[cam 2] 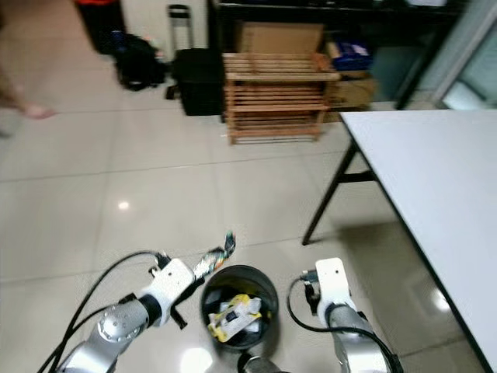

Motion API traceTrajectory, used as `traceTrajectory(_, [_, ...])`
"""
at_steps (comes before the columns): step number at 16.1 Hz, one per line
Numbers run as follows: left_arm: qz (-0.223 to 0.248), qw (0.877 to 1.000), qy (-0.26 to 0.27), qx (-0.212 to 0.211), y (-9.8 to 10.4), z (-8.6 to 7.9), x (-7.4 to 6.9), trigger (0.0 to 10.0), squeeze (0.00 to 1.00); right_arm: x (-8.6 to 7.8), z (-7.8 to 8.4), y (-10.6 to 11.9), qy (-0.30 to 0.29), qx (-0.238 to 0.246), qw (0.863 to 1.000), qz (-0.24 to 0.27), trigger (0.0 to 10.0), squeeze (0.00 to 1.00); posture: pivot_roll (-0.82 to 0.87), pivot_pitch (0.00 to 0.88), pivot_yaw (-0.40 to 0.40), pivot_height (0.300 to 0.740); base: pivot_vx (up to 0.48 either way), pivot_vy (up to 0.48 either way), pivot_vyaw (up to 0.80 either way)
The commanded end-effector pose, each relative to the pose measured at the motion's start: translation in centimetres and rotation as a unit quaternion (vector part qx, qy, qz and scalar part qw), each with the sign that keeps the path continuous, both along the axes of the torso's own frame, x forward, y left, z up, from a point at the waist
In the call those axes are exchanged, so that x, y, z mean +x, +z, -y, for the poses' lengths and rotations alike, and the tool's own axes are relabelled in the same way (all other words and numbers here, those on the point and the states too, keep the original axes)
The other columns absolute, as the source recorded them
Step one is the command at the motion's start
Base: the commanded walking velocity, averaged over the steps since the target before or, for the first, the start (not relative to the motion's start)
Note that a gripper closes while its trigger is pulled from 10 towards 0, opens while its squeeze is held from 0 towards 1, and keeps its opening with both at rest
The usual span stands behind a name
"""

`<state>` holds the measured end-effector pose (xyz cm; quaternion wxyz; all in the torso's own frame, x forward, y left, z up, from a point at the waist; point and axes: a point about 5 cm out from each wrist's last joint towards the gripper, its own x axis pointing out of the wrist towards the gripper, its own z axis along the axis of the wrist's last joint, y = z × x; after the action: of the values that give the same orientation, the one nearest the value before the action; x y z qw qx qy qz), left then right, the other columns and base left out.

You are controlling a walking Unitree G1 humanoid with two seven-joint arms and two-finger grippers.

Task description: Picking trash to rubbish bin

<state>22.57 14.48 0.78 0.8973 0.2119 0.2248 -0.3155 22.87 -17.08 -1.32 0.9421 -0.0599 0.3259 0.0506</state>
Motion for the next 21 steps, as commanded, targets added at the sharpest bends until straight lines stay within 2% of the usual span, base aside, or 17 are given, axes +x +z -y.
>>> traceTrajectory(1, [-0.009, 1.0, -0.009, 0.003, -0.4, 0.1, 0.0, 10.0, 0.0, 0.0, -0.1, 0.1, 0.003, 0.003, 1.0, -0.005, 10.0, 0.0, -0.01, 0.05, -0.086, 0.74, 0.0, 0.0, -0.8])
traceTrajectory(4, [-0.011, 0.998, -0.044, 0.031, -0.9, -0.3, 0.3, 10.0, 0.0, 0.1, -0.4, 0.2, 0.016, 0.004, 1.0, -0.009, 10.0, 0.0, -0.01, 0.053, -0.095, 0.74, 0.0, 0.0, -0.8])
traceTrajectory(5, [-0.01, 0.995, -0.079, 0.057, -1.3, -0.5, 0.7, 10.0, 0.0, 0.0, -0.6, 0.3, 0.026, 0.006, 1.0, -0.015, 10.0, 0.0, -0.01, 0.054, -0.091, 0.74, 0.0, 0.0, -0.8])
traceTrajectory(9, [-0.008, 0.99, -0.117, 0.078, -1.3, -0.4, 1.4, 10.0, 0.0, -0.4, -0.5, 0.1, 0.027, 0.007, 0.999, -0.025, 10.0, 0.0, -0.02, 0.051, -0.086, 0.74, 0.0, 0.0, -0.8])
traceTrajectory(13, [-0.009, 0.988, -0.137, 0.073, -1.8, -0.1, 1.3, 10.0, 0.0, -1.1, -0.5, -0.2, 0.029, 0.011, 0.999, -0.038, 10.0, 0.0, -0.02, 0.053, -0.081, 0.74, 0.0, 0.0, -0.8])
traceTrajectory(21, [-0.005, 0.986, -0.147, 0.074, -1.9, -0.1, 1.6, 10.0, 0.0, -1.3, -0.2, -0.2, 0.029, 0.012, 0.998, -0.045, 10.0, 0.0, -0.02, 0.065, -0.086, 0.74, 0.0, 0.0, -0.8])
